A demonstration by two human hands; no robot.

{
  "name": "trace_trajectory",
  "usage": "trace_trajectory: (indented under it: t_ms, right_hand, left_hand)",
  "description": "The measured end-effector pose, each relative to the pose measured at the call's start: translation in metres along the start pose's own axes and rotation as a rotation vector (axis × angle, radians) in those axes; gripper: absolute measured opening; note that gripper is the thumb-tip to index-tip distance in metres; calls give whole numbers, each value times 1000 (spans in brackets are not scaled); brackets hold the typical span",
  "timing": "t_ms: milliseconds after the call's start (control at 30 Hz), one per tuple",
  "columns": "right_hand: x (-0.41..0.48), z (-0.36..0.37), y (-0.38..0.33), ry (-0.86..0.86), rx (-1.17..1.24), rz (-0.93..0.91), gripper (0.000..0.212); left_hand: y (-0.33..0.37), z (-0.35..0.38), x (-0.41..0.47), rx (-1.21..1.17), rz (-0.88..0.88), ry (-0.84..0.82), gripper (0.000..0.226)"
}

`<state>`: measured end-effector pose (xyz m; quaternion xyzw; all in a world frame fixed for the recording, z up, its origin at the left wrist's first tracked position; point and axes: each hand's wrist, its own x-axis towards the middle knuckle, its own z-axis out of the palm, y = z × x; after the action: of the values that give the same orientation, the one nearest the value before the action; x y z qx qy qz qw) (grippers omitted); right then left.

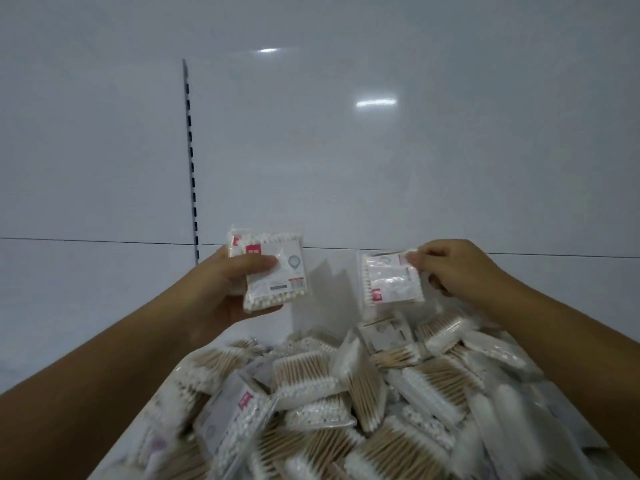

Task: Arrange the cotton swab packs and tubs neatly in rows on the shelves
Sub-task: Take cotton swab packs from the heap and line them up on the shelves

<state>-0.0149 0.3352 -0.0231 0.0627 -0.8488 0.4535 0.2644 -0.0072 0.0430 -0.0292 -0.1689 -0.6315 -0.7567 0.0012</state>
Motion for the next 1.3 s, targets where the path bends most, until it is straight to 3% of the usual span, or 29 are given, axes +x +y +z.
trace_trajectory:
  t_ms: [167,333,433,567,700,800,1000,1100,1233,1300]
  right_hand:
    - [-24,22,-46,-133,535,115,23]
    - [-80,94,-125,-332,489,24,35]
    - [-121,160,-174,-386,509,-27,31]
    - [-190,268,-225,-455,722,54,14]
    - [-257,376,-250,-584,984,304,7]
    - [-286,440,-269,-686,1152,516,19]
    - [-320,555,-308,-695,1201,661,31]
    - [-322,610,-331,-815,1269,664,29]
    - [-307,688,-368,-969,1319,636,57]
    - [-295,730,-392,-1017,1338,633,56]
  left_hand:
    - [4,-15,-42,-66,96,167,20]
    - [1,-70,-117,-60,189,223,43]
    - [-10,-135,-166,-79,181,330,48]
    - [-26,-231,-237,-138,125,488,50]
    - [-30,-316,-308,-155,50,584,49]
    - [-23,-369,-349,-168,-10,643,49]
    - [-16,-464,-387,-226,-46,793,44]
    - [-19,-516,-393,-268,-95,805,49]
    - [-14,-602,-394,-210,-123,876,54]
    - [-4,-648,-389,-172,-109,926,52]
